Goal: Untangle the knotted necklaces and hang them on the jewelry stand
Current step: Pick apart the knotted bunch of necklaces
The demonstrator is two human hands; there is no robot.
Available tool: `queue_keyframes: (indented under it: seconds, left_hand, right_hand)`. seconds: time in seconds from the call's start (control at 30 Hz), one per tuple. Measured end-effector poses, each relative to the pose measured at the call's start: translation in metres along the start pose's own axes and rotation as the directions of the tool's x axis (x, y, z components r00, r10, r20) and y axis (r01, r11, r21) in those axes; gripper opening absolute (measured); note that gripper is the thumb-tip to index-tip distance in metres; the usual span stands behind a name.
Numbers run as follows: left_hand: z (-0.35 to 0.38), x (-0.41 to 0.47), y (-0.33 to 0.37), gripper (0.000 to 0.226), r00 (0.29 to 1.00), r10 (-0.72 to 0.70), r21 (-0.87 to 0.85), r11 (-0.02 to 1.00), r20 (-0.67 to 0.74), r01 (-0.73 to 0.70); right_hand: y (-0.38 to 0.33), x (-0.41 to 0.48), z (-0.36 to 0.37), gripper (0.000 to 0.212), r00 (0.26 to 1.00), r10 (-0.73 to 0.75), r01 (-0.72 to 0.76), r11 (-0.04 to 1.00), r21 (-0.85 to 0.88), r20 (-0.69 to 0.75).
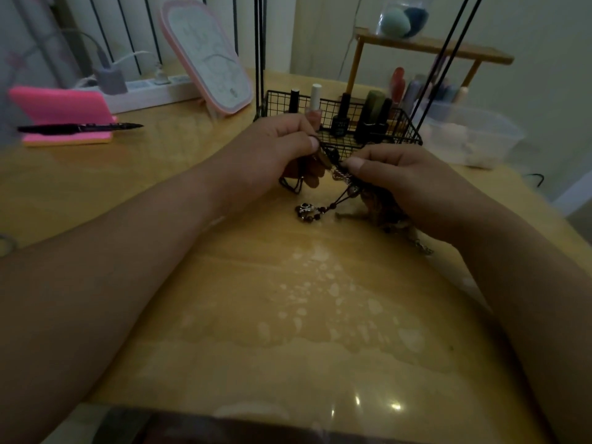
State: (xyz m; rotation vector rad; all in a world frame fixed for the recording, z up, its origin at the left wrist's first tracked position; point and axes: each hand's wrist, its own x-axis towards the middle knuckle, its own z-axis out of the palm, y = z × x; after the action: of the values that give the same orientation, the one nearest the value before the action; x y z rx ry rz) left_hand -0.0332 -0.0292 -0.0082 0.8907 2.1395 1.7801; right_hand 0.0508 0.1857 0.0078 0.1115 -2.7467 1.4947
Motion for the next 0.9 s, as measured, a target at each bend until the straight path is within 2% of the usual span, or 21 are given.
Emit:
queue_keyframes:
  seconds: [0.13,0.27,0.37,0.5,0.67,0.77,0.9]
  left_hand:
    - [0.0001,-0.0009,0.0002,0.014,1.000,-0.016,-0.109,0.994,0.016,0.018]
    - [-0.0021,-0.0007,0.0025,0.009,0.999,-0.043,-0.096,0.994,0.015,0.044]
    - [-0.0044,-0.0014,0.0021,0.009,0.997,-0.063,0.014,0.998,0.052,0.062]
    - [-0.0016,-0.0030,0.0001,0.021,0.996,-0.032,0.262,0.965,0.085,0.009]
    - [0.0010,-0.0047,-0.0024,0.016,0.991,0.019,0.361,0.930,0.130,-0.065]
    - [0.0020,-0.0053,-0.0023,0.007,0.992,0.046,0.355,0.931,0.114,-0.084]
    - [-0.0027,-0.0027,-0.0006,0.008,1.000,-0.014,0.165,0.986,-0.006,0.014]
  right_hand:
    - [-0.0005,-0.0013,0.0019,0.021,0.999,0.005,-0.006,1.000,0.011,0.045]
    - [-0.0008,-0.0001,0.0017,0.007,0.999,-0.024,0.022,0.997,0.071,0.039]
    - [0.0008,0.0013,0.0008,0.006,0.998,-0.059,0.059,0.995,0.084,0.002]
    - [0.0025,0.0028,0.0020,0.008,0.997,-0.072,0.072,0.992,0.105,-0.006]
    - [0.0040,0.0033,0.0048,0.006,0.999,-0.050,0.051,0.994,0.101,-0.007]
    - [0.0057,0.0043,0.0066,0.010,0.998,-0.045,0.048,0.997,0.057,-0.046]
    - [0.0075,0.0067,0.0031,0.012,0.976,-0.045,0.038,0.999,-0.034,-0.214]
